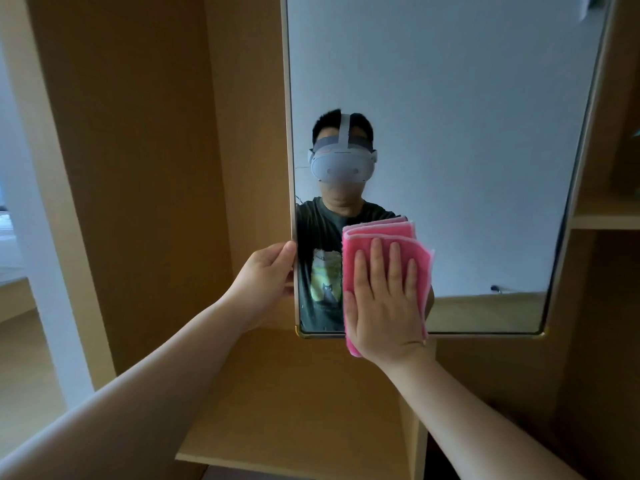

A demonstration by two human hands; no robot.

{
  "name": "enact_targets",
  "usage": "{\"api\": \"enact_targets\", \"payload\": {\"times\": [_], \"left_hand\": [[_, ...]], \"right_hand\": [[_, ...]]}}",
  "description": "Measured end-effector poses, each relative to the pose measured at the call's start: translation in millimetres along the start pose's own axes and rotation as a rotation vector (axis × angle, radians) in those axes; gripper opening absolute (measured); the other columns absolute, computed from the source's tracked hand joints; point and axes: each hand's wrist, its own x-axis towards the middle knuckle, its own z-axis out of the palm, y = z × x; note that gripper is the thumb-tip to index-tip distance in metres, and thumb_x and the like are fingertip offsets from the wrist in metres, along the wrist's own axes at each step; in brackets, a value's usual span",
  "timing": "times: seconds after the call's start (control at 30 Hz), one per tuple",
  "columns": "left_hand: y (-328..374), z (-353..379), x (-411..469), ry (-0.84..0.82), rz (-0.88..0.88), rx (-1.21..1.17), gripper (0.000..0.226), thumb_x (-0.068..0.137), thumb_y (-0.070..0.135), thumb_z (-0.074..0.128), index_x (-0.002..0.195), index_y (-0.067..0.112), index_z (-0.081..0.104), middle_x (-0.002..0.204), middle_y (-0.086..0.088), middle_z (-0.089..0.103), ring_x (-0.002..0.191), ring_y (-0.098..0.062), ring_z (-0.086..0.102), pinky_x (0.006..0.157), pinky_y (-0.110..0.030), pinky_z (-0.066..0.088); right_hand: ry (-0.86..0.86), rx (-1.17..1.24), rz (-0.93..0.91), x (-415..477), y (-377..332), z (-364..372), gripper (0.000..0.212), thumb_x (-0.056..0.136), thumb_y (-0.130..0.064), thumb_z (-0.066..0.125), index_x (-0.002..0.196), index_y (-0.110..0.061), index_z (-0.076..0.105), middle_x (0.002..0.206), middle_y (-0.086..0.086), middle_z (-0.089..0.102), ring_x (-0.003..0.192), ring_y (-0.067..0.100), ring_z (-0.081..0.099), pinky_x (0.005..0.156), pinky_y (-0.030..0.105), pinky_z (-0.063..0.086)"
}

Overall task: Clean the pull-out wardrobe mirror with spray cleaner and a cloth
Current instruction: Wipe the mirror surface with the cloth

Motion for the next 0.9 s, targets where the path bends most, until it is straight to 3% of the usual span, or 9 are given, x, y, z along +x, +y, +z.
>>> {"api": "enact_targets", "payload": {"times": [0.13, 0.4, 0.53, 0.7, 0.9], "left_hand": [[-2, -1, 2, -0.011, 0.004, -0.004, 0.038, 0.105, 0.029, 0.034, 0.109, 0.009, 0.067, 0.092, -0.012, 0.073, 0.072, -0.011, 0.070, 0.061, -0.021, 0.056], [0, -4, -2, -0.048, -0.007, 0.026, 0.043, 0.105, 0.033, 0.034, 0.100, 0.006, 0.067, 0.088, -0.013, 0.073, 0.079, -0.019, 0.070, 0.072, -0.027, 0.060], [2, -9, -3, -0.047, -0.019, 0.091, 0.051, 0.103, 0.041, 0.038, 0.100, -0.005, 0.061, 0.082, -0.020, 0.064, 0.072, -0.027, 0.060, 0.081, -0.048, 0.056], [4, -7, -3, -0.026, -0.046, 0.082, 0.045, 0.103, 0.040, 0.037, 0.086, 0.013, 0.070, 0.062, 0.004, 0.068, 0.057, -0.010, 0.064, 0.064, -0.030, 0.049], [6, -6, -7, -0.043, -0.065, 0.015, 0.042, 0.104, 0.037, 0.036, 0.101, 0.010, 0.069, 0.081, -0.004, 0.075, 0.072, -0.015, 0.073, 0.066, -0.027, 0.056]], "right_hand": [[-0.002, 0.009, -0.028, 0, -12, 1, 0.067, 0.101, -0.042, 0.026, 0.154, -0.009, 0.002, 0.159, 0.016, 0.004, 0.148, 0.039, 0.004, 0.120, 0.052, 0.004], [-0.026, 0.025, -0.117, -11, -39, 5, 0.065, 0.100, -0.042, 0.034, 0.154, -0.010, 0.017, 0.160, 0.016, 0.013, 0.148, 0.036, 0.010, 0.118, 0.052, 0.016], [-0.065, 0.030, -0.223, -25, -49, 10, 0.065, 0.100, -0.044, 0.036, 0.154, -0.011, 0.018, 0.161, 0.014, 0.013, 0.148, 0.034, 0.011, 0.119, 0.050, 0.012], [-0.120, 0.014, -0.337, -36, -46, 11, 0.064, 0.101, -0.047, 0.032, 0.153, -0.011, 0.021, 0.160, 0.013, 0.015, 0.148, 0.033, 0.010, 0.120, 0.047, 0.011], [-0.149, 0.056, -0.464, -49, -32, 5, 0.061, 0.099, -0.033, 0.046, 0.153, -0.014, 0.023, 0.159, 0.008, 0.019, 0.148, 0.029, 0.014, 0.120, 0.047, 0.011]]}}
